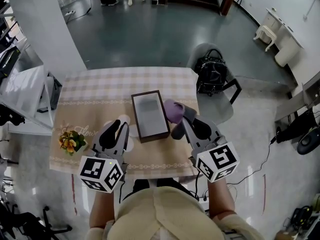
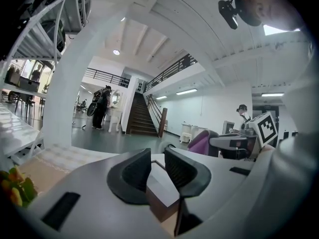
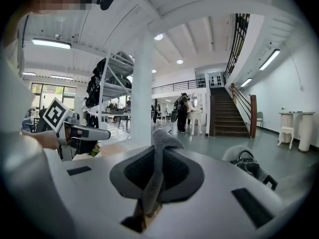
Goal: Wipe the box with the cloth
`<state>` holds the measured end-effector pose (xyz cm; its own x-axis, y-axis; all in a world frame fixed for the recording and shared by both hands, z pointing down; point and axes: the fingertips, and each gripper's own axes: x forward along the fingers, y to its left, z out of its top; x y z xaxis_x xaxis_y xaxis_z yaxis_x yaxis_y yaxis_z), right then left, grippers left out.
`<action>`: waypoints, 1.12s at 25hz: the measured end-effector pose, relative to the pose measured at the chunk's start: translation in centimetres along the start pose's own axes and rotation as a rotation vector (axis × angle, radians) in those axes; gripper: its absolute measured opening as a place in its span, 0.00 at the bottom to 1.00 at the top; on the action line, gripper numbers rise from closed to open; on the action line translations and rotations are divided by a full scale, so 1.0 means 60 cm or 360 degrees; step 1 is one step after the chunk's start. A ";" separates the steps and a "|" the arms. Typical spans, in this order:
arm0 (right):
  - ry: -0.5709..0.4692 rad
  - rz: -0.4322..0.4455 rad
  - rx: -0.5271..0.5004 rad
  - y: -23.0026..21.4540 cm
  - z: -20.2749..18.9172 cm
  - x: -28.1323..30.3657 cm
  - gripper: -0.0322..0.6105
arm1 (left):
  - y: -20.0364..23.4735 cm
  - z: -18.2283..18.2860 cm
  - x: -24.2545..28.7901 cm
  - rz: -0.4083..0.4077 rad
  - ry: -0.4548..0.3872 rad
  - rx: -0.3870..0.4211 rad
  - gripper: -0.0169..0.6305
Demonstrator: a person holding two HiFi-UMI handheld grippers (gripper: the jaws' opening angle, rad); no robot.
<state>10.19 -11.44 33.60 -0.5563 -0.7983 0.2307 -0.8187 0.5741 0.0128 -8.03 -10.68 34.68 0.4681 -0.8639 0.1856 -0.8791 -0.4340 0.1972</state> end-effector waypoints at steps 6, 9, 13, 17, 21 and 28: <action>-0.0025 -0.0037 0.0017 -0.002 0.003 -0.002 0.11 | 0.005 -0.001 -0.006 0.0036 0.0016 0.0010 0.18; -0.0019 -0.0074 0.0055 -0.005 -0.008 0.006 0.11 | 0.009 -0.004 -0.006 0.0063 0.0020 0.0015 0.17; -0.0006 -0.0067 0.0095 0.002 -0.025 0.015 0.11 | 0.009 -0.010 -0.004 0.0063 0.0023 0.0002 0.17; -0.0015 -0.0049 0.0112 0.006 -0.028 0.018 0.11 | 0.007 -0.009 -0.006 0.0036 0.0003 -0.0005 0.17; -0.0029 -0.0062 0.0130 0.000 -0.029 0.018 0.11 | 0.006 -0.012 -0.003 0.0024 0.0015 -0.0005 0.17; -0.0027 -0.0081 0.0125 -0.004 -0.036 0.018 0.11 | 0.003 -0.018 0.002 -0.0001 0.0021 -0.0008 0.17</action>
<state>10.10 -12.03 35.96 -0.5157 -0.8293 0.2151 -0.8541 0.5175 -0.0523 -8.04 -10.56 35.74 0.4696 -0.8604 0.1980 -0.8785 -0.4330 0.2020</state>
